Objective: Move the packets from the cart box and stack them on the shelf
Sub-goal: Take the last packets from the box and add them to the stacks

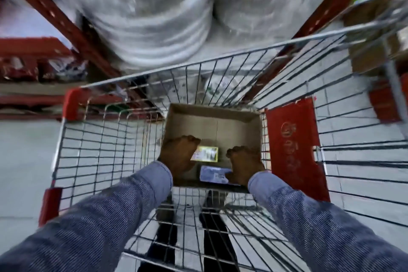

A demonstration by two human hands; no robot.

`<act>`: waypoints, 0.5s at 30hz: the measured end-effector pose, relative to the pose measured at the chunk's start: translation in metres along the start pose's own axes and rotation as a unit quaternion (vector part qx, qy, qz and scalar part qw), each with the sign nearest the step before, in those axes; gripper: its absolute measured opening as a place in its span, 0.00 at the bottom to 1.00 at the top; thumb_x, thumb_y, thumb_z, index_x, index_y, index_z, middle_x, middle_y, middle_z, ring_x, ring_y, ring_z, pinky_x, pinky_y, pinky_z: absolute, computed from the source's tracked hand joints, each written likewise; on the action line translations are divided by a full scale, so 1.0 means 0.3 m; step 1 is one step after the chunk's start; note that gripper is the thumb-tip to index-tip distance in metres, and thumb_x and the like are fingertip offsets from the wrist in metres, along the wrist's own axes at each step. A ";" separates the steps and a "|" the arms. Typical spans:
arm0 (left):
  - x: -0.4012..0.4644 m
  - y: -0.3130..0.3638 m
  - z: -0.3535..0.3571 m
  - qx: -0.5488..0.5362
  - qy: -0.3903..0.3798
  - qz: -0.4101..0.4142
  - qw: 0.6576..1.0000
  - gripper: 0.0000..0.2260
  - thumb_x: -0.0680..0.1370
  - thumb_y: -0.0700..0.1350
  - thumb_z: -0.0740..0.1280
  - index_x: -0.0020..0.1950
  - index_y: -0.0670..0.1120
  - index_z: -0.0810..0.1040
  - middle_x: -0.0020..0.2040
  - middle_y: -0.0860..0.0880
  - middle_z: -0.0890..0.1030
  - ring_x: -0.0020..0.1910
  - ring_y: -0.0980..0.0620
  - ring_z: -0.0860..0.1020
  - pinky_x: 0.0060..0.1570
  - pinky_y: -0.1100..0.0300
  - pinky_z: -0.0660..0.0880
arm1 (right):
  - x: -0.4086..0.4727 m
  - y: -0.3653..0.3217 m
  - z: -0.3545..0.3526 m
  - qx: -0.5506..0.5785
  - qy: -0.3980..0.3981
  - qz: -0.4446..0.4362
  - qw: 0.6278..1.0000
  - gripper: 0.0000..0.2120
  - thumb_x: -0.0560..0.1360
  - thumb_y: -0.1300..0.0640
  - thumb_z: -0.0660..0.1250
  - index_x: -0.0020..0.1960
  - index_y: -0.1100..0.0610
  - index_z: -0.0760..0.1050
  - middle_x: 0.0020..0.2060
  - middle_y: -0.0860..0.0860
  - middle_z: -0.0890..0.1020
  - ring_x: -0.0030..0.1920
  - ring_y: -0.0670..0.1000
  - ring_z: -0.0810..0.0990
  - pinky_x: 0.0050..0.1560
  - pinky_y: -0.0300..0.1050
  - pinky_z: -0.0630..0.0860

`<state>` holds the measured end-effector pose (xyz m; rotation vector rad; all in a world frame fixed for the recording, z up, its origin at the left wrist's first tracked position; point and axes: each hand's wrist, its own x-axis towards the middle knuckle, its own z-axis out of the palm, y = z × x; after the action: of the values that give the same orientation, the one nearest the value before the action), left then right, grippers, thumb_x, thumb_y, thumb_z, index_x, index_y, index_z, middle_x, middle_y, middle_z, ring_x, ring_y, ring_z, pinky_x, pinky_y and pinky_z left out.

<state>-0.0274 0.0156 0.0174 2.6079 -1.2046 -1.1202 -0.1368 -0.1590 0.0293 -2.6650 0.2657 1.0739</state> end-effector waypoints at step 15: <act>0.118 -0.050 0.055 -0.003 0.024 -0.031 0.999 0.27 0.69 0.47 0.76 0.66 0.45 0.74 0.62 0.42 0.79 0.60 0.42 0.78 0.58 0.47 0.77 | 0.120 0.005 0.134 0.006 -0.015 -0.048 0.999 0.15 0.70 0.54 0.73 0.54 0.58 0.77 0.55 0.60 0.80 0.54 0.61 0.80 0.51 0.49 0.77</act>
<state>-0.0131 0.0057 -0.0207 2.6700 -1.1170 -1.0631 -0.1378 -0.1511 -0.0241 -2.6192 0.1356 1.0779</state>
